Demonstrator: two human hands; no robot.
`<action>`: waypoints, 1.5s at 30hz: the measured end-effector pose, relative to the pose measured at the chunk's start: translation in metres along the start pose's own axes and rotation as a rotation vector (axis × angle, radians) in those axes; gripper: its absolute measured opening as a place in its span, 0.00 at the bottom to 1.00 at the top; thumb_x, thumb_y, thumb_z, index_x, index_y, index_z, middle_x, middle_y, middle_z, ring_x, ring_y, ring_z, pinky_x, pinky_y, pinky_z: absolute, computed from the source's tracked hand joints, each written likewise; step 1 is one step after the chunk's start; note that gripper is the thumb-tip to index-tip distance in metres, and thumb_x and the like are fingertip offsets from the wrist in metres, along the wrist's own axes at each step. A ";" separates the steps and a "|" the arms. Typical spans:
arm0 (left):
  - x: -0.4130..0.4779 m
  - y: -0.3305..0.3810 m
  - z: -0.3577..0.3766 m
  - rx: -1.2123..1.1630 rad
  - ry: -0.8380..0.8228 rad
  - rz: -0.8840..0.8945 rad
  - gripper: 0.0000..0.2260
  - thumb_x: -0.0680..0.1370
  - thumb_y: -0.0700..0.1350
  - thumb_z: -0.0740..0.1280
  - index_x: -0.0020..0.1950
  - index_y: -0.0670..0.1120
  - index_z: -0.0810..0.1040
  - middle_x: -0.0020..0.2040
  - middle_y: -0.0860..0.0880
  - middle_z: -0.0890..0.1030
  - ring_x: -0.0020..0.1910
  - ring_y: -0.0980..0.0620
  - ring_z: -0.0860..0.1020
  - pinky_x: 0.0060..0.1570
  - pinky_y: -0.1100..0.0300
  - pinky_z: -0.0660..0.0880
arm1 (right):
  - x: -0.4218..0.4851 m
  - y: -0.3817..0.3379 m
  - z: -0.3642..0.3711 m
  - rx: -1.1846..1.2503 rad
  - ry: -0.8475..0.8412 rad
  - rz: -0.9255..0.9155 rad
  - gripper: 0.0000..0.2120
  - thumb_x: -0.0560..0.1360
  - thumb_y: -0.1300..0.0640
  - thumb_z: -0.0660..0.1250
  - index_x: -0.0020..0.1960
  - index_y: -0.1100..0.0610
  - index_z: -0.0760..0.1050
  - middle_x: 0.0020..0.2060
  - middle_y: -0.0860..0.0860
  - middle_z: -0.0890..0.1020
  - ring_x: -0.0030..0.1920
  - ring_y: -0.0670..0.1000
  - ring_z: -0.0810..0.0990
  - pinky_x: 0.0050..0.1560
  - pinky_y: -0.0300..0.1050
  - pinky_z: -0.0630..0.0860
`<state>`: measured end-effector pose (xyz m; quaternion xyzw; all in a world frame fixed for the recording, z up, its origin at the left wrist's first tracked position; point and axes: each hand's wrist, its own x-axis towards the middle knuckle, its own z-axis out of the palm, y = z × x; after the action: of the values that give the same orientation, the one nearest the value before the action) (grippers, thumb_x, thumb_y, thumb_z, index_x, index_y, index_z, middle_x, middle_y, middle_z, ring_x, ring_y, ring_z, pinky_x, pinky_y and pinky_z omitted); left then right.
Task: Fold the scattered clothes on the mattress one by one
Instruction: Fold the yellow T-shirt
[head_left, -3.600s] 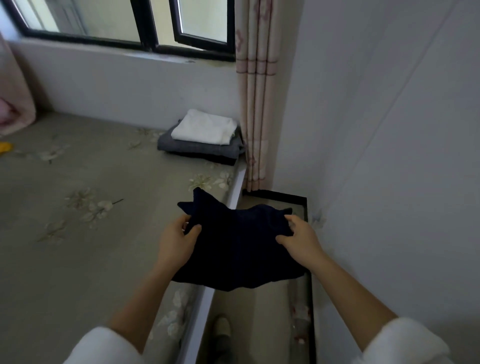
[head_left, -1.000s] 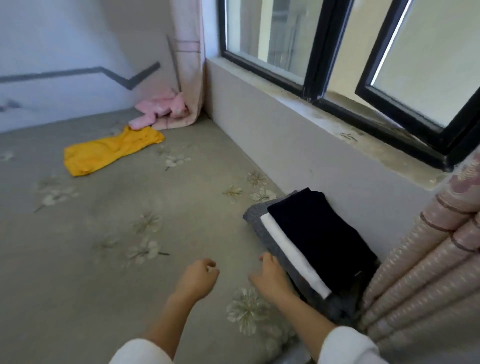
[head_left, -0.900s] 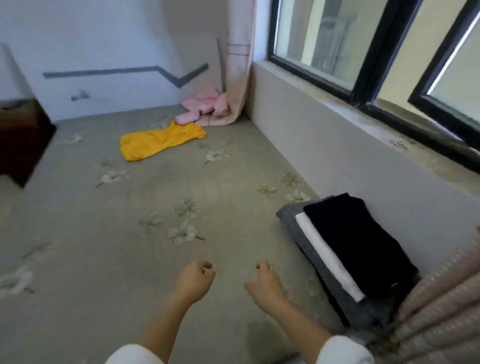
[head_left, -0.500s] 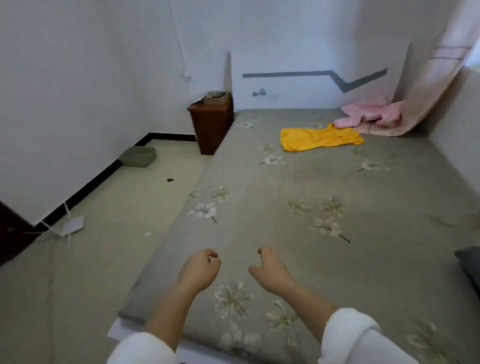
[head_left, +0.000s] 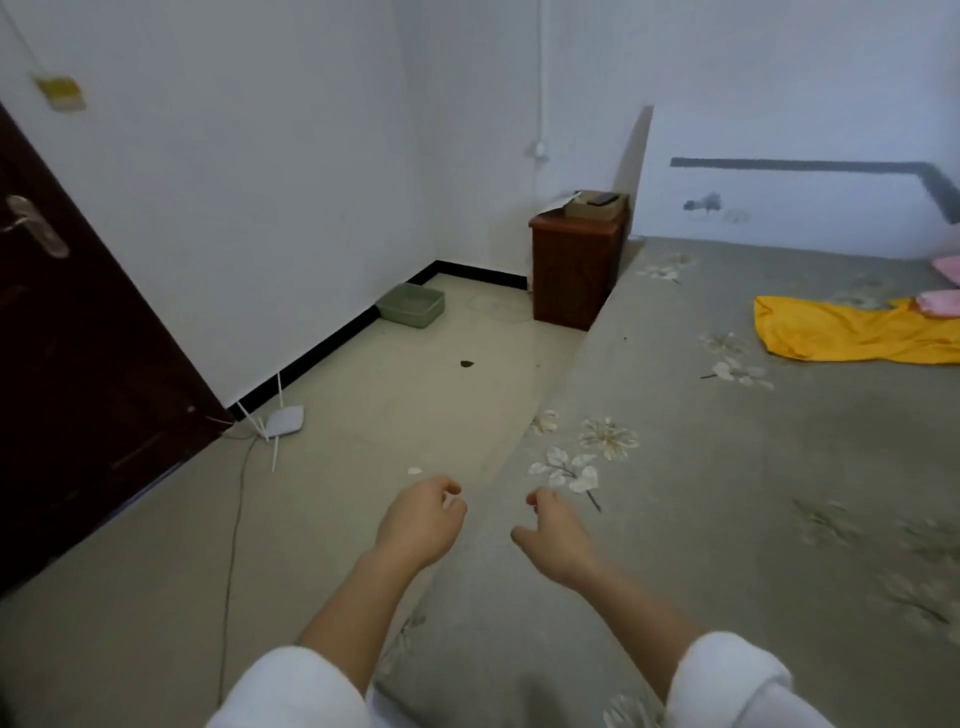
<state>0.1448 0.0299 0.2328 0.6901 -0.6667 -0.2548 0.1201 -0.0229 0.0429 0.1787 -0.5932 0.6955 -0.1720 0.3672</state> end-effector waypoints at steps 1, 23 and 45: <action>0.017 -0.007 -0.008 0.008 0.000 0.000 0.15 0.78 0.47 0.60 0.64 0.48 0.76 0.62 0.47 0.78 0.59 0.48 0.76 0.55 0.60 0.71 | 0.018 -0.011 0.003 0.005 -0.001 0.000 0.24 0.77 0.52 0.64 0.70 0.59 0.63 0.68 0.54 0.67 0.64 0.53 0.71 0.60 0.44 0.68; 0.371 -0.143 -0.109 0.096 -0.334 0.371 0.16 0.79 0.46 0.63 0.66 0.49 0.73 0.64 0.45 0.75 0.61 0.48 0.74 0.59 0.59 0.69 | 0.281 -0.185 0.098 0.102 0.228 0.329 0.24 0.76 0.52 0.63 0.69 0.58 0.63 0.68 0.55 0.66 0.64 0.56 0.71 0.63 0.49 0.70; 0.525 0.099 -0.032 0.231 -0.663 0.925 0.21 0.79 0.48 0.60 0.72 0.46 0.66 0.69 0.43 0.68 0.65 0.44 0.70 0.65 0.50 0.68 | 0.364 -0.100 -0.098 0.089 0.584 0.737 0.25 0.77 0.52 0.63 0.70 0.60 0.62 0.68 0.57 0.67 0.66 0.56 0.70 0.62 0.44 0.67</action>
<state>0.0662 -0.4994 0.2087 0.2188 -0.9245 -0.3037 -0.0723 -0.0331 -0.3460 0.2006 -0.2174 0.9258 -0.2195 0.2177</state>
